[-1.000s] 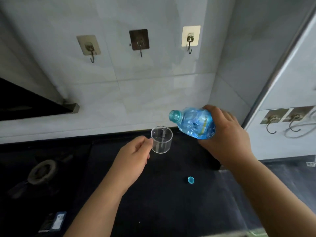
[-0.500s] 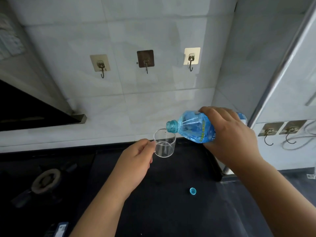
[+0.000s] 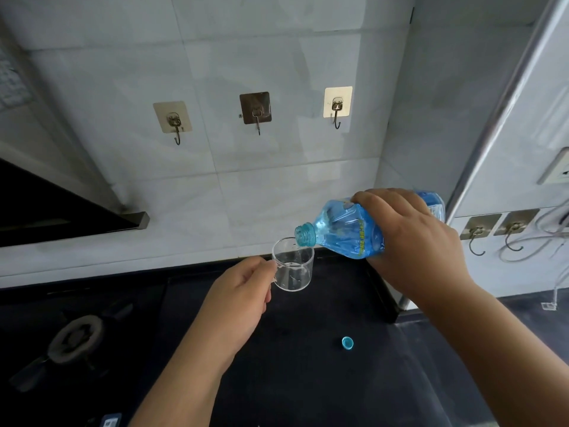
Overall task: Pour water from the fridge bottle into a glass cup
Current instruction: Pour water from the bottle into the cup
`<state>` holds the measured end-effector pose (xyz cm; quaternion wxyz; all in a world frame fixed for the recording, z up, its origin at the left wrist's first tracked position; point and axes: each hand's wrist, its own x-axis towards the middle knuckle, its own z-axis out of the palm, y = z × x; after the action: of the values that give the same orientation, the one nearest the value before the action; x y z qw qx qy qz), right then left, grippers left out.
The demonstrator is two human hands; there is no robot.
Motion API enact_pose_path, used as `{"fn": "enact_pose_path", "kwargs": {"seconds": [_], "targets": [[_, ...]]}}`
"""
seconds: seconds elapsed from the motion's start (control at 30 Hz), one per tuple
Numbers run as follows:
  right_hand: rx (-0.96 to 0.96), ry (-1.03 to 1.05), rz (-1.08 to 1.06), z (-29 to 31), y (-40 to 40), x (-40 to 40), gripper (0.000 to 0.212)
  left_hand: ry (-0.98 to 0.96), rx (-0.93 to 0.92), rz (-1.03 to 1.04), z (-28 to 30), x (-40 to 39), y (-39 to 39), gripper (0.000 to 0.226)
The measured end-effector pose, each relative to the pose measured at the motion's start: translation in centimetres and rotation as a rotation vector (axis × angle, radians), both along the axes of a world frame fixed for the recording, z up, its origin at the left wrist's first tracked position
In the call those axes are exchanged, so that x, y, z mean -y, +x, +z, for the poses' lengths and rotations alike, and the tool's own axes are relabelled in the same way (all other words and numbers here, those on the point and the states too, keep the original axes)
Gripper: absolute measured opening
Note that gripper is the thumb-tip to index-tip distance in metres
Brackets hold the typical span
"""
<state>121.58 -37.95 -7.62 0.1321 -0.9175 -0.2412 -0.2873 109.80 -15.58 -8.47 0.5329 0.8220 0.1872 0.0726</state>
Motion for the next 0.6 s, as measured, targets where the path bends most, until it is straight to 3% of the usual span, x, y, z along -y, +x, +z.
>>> {"fn": "enact_pose_path", "kwargs": {"seconds": [0.6], "targets": [[0.015,-0.007,0.01,-0.18,-0.13,-0.49,0.073,-0.033,0.004,-0.007,-0.63,-0.89,0.0,0.042]]}}
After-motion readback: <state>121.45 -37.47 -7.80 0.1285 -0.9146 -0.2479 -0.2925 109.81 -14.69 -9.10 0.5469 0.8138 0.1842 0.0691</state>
